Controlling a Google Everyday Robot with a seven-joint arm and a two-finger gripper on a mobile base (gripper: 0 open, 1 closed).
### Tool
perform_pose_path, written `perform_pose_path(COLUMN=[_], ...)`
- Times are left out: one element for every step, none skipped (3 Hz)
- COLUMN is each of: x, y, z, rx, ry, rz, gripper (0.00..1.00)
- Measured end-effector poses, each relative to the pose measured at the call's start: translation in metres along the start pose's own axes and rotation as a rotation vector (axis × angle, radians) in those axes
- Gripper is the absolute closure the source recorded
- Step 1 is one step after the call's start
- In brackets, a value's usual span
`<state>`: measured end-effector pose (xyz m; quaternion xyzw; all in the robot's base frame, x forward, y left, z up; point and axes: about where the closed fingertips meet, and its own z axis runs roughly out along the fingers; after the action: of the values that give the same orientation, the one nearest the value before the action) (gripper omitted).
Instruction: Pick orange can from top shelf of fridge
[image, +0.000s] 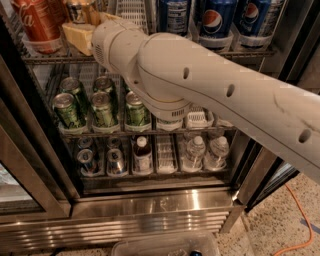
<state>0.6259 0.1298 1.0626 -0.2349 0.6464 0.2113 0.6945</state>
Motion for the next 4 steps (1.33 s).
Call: perform_pose_path(x=[0.0010, 0.0004, -0.0013, -0.0074], y=[-0.0036, -0.0046, -0.0058, -0.0089], z=[0.0032, 0.0037, 0.0046, 0.0076], rx=[0.013, 0.015, 0.018, 0.022], ry=[-0.001, -0.005, -0.012, -0.032], rz=[0.002, 0.000, -0.004, -0.017], gripper=[1.00, 1.00, 1.00, 1.00])
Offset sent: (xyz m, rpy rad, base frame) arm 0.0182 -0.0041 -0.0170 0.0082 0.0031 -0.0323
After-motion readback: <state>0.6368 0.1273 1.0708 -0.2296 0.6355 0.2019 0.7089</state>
